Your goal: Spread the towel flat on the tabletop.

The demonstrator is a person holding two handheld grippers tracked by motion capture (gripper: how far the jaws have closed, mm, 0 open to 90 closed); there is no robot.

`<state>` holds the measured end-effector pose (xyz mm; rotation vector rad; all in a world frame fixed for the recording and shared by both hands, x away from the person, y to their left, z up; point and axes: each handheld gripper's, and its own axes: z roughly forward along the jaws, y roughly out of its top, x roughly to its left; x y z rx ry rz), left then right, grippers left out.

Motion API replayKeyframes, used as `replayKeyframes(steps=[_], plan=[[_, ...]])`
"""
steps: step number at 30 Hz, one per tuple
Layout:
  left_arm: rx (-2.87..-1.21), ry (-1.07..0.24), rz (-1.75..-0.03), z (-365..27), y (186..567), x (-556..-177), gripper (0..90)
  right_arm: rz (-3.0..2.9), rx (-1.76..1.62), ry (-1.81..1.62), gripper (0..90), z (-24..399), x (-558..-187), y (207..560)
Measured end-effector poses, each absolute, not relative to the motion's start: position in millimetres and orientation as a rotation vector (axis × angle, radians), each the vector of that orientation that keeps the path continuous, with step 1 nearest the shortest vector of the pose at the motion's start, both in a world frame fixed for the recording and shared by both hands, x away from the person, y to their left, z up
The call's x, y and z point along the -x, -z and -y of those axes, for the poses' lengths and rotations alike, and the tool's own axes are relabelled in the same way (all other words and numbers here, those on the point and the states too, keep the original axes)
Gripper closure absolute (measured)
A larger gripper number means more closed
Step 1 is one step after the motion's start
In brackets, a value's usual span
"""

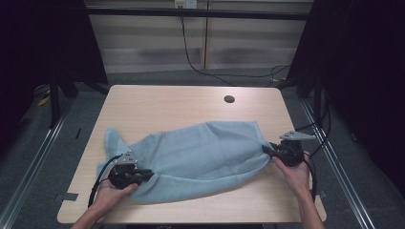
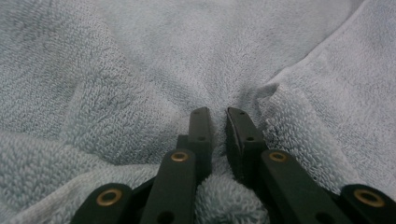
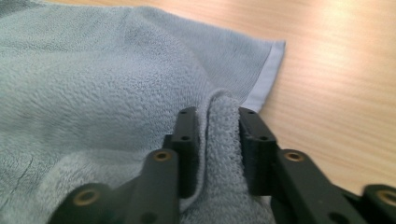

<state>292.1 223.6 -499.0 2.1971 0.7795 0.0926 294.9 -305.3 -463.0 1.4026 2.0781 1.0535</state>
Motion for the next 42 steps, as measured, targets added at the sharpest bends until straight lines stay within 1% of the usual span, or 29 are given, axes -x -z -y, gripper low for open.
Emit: replayKeyframes(steps=[1,2,3,5,7,9,12,16,20,21,22,23,24,26,27,28,29,30,31,32,34,35,36,37,38,40,42], plan=[[-2.200,-0.087,-0.775,-224,499,-289,80.5,-2.073,-1.403,-1.059,65.0,306,-292,462],[-2.199,-0.067,-0.775,-225,498,-285,80.0,-2.063,-1.405,-1.070,59.5,307,-289,461],[-2.203,-0.055,-0.778,-226,498,-281,79.4,-2.056,-1.409,-1.071,56.9,309,-285,458],[-2.202,-0.041,-0.758,-228,496,-273,78.0,-2.049,-1.381,-1.090,59.2,311,-275,452],[-2.175,-0.017,-0.760,-231,491,-268,74.5,-2.039,-1.364,-1.100,56.9,309,-264,447],[-2.130,-0.001,-0.754,-234,484,-265,73.2,-2.043,-1.362,-1.123,57.8,307,-253,444],[-2.071,-0.008,-0.745,-238,472,-267,71.6,-2.053,-1.360,-1.111,53.1,304,-237,442],[-2.037,-0.034,-0.753,-239,457,-279,68.7,-2.053,-1.375,-1.159,48.8,303,-224,442],[-2.038,-0.104,-0.776,-238,450,-306,66.4,-2.152,-1.386,-1.169,44.1,284,-218,459],[-2.032,-0.104,-0.793,-238,450,-315,65.8,-2.187,-1.389,-1.178,42.3,277,-218,466],[-2.022,-0.096,-0.806,-239,451,-324,64.0,-2.270,-1.378,-1.133,39.9,259,-217,477],[-2.023,-0.095,-0.828,-239,452,-332,64.0,-2.270,-1.378,-1.133,39.9,259,-217,477],[-2.028,-0.099,-0.849,-239,455,-339,60.6,-2.343,-1.340,-1.077,38.9,241,-216,485],[-2.027,-0.096,-0.887,-238,462,-349,59.0,-2.367,-1.319,-1.059,38.4,234,-217,487],[-2.038,-0.094,-0.904,-237,466,-352,57.1,-2.385,-1.310,-1.052,38.1,228,-218,489],[-2.059,-0.096,-0.909,-235,471,-355,52.6,-2.410,-1.287,-1.036,37.8,221,-221,493],[-2.083,-0.096,-0.914,-233,475,-356,52.6,-2.410,-1.287,-1.036,37.8,221,-221,493],[-2.112,-0.108,-0.929,-231,479,-357,50.4,-2.419,-1.272,-1.009,37.6,218,-222,496],[-2.129,-0.124,-0.939,-230,483,-357,47.4,-2.413,-1.238,-0.990,39.5,217,-222,497],[-2.154,-0.127,-0.936,-229,487,-357,46.7,-2.411,-1.223,-0.964,43.4,216,-222,496],[-2.190,-0.138,-0.942,-227,491,-356,48.5,-2.395,-1.223,-0.948,53.8,216,-224,496],[-2.212,-0.137,-0.932,-226,492,-356,54.5,-2.394,-1.214,-0.941,60.7,218,-225,496],[-2.227,-0.141,-0.925,-224,493,-355,62.4,-2.391,-1.218,-0.945,68.8,218,-228,496],[-2.240,-0.156,-0.908,-223,493,-354,66.8,-2.389,-1.238,-0.948,77.8,219,-231,495],[-2.243,-0.145,-0.891,-222,493,-353,75.9,-2.384,-1.233,-0.959,82.9,221,-236,496],[-2.255,-0.130,-0.872,-220,493,-350,81.8,-2.396,-1.249,-0.972,84.3,223,-247,496],[-2.253,-0.081,-0.861,-219,493,-347,83.2,-2.385,-1.238,-0.922,85.1,223,-260,495]])
